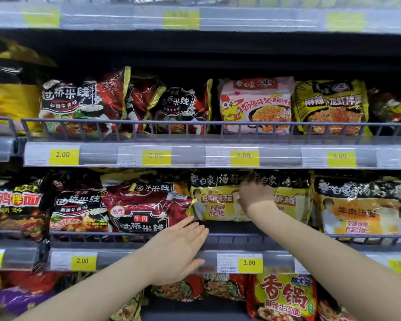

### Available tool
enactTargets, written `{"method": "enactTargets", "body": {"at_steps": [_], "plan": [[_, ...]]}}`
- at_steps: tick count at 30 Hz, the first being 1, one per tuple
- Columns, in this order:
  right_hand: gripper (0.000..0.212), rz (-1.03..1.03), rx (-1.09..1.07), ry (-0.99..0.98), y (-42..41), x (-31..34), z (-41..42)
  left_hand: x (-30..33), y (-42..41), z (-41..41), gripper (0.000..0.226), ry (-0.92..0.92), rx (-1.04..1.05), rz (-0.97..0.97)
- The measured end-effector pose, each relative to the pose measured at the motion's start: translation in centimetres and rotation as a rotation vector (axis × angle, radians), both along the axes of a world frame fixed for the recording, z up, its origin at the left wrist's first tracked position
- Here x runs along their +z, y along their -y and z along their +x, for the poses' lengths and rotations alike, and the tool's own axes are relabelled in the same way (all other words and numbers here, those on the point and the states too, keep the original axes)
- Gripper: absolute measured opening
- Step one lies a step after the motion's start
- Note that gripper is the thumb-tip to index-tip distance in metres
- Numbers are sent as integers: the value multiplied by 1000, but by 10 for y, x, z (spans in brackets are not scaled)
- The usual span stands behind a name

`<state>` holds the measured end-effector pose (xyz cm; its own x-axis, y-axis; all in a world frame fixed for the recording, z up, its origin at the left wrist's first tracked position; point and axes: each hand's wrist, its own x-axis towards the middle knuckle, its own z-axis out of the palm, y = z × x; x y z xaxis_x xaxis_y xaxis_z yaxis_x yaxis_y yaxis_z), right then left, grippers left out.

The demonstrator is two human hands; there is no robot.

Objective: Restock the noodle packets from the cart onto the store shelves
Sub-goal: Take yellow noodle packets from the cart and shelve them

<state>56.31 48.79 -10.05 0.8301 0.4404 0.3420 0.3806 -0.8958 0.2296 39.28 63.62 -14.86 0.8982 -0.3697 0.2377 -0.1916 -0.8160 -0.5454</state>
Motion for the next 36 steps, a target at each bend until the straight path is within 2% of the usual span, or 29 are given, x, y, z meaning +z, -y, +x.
{"method": "enactTargets", "body": {"at_steps": [2, 5, 10, 15, 19, 24, 28, 31, 36], "plan": [[43, -41, 15, 23, 10, -1, -10, 4, 4, -3, 62, -53, 20, -21], [32, -109, 132, 82, 27, -8, -29, 9, 12, -5, 60, -121, 27, -57], [29, -140, 268, -60, 48, 2, -59, 28, 17, -18, 56, -217, -31, -112], [48, -134, 570, 220, 66, 22, -83, 58, 11, -51, 49, -271, -30, -232], [50, -116, 677, 219, 69, 29, -99, 75, 2, -82, 45, -301, 91, -252], [38, -57, 769, 190, 53, 36, -131, 88, -10, -129, 40, -250, 225, -310], [36, -71, 867, 159, 34, 39, -160, 97, -8, -181, 44, -210, 394, -317], [28, -56, 942, 138, 23, 46, -188, 102, 2, -227, 44, -137, 531, -366], [29, -22, 1104, 55, 15, 50, -256, 95, 23, -322, 38, -15, 707, -454]]}}
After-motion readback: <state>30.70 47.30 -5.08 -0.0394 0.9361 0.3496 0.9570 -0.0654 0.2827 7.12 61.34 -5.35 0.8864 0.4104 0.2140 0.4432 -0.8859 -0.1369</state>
